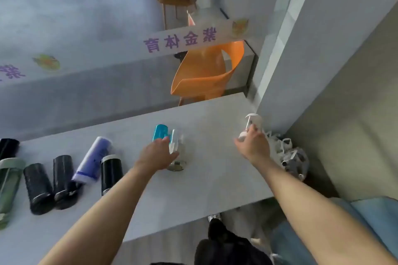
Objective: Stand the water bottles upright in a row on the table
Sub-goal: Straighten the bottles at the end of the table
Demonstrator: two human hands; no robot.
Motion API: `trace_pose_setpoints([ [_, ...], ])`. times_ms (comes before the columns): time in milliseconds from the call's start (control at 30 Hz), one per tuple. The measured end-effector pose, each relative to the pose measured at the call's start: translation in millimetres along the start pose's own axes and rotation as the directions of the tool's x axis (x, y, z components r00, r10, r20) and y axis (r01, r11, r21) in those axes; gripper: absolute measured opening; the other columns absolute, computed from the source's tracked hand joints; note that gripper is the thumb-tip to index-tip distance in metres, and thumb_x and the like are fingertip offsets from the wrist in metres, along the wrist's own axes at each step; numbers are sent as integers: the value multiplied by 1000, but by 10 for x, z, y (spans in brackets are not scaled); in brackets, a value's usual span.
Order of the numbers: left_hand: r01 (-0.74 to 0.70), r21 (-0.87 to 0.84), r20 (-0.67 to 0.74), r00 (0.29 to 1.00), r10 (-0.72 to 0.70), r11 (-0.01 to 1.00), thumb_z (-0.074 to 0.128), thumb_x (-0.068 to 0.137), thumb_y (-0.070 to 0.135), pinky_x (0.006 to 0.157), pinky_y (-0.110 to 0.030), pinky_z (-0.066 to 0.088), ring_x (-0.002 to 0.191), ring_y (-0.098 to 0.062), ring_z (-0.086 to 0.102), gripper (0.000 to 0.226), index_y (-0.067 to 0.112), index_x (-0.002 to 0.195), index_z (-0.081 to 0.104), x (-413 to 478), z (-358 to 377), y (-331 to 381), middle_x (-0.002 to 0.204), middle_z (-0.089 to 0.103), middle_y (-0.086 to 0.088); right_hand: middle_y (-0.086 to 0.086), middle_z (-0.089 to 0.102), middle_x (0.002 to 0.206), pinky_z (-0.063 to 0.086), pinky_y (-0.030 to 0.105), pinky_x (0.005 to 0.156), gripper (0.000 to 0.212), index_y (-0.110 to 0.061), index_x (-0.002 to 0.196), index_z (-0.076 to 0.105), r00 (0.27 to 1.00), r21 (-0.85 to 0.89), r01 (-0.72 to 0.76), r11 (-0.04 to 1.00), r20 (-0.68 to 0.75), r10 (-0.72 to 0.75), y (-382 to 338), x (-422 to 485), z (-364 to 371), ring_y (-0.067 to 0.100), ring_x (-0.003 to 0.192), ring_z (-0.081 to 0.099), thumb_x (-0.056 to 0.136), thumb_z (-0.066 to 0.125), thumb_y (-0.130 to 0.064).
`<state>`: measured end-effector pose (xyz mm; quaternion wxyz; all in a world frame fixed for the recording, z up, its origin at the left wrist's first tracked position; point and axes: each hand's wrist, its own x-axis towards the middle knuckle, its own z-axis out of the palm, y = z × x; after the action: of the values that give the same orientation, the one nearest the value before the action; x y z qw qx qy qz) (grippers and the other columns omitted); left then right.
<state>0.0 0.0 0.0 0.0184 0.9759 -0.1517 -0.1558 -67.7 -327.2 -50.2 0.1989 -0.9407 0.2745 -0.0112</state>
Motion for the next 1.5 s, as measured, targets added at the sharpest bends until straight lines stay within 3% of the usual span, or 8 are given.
trace_pose_setpoints([
  [200,285,-45,50,958,-283,957,56,90,78,96,-46,61,118,-30,69,92,12,152,46,343,256,299,130,66,-7,23,53,133,54,45,86,106,-2,140,37,948,55,-316,947,44,314,172,315,177,44,118,60,73,76,-75],
  [367,353,34,115,928,-354,935,60,84,82,94,-44,60,112,-30,72,92,11,142,52,427,411,326,118,68,-5,22,59,126,53,43,81,96,-10,144,36,911,96,-405,909,124,393,246,420,373,45,106,68,78,74,-69],
  [500,338,96,135,927,-349,936,62,84,81,85,-40,56,103,-28,74,83,13,131,57,454,462,315,107,68,-2,20,61,122,53,44,84,101,-18,147,38,958,61,-264,963,131,254,306,290,389,42,106,65,67,79,-63],
  [600,329,113,139,929,-343,937,60,83,82,89,-43,57,108,-30,75,87,14,136,51,444,501,295,112,72,-4,17,63,130,52,51,95,112,-8,148,39,990,54,-109,993,93,104,307,96,318,41,119,59,59,78,-64],
  [833,328,66,99,938,-333,942,64,81,76,93,-48,59,111,-34,73,99,12,153,39,354,565,352,118,71,-9,9,49,125,52,52,98,91,-10,137,45,976,182,198,963,-130,-176,209,-101,99,34,116,55,62,83,-46],
  [1267,81,60,-62,995,-77,995,66,63,84,96,-39,52,93,-20,61,79,26,117,61,343,400,389,103,65,4,5,53,124,54,48,98,85,-12,141,49,959,205,275,939,-133,-251,206,-88,44,29,113,56,73,87,-45],
  [1400,-25,64,-85,996,30,998,67,63,84,97,-44,53,99,-20,58,82,29,124,62,340,203,517,112,63,4,10,52,143,35,60,120,103,-14,154,40,950,143,306,941,-116,-291,213,-90,21,33,138,49,73,89,-55],
  [1500,-111,13,-83,990,111,994,74,67,74,88,-42,60,104,-20,60,79,26,130,65,305,-7,625,118,59,2,9,47,152,22,61,126,91,-13,149,45,940,125,294,948,-216,-263,175,-188,-119,29,151,39,78,84,-55],
])
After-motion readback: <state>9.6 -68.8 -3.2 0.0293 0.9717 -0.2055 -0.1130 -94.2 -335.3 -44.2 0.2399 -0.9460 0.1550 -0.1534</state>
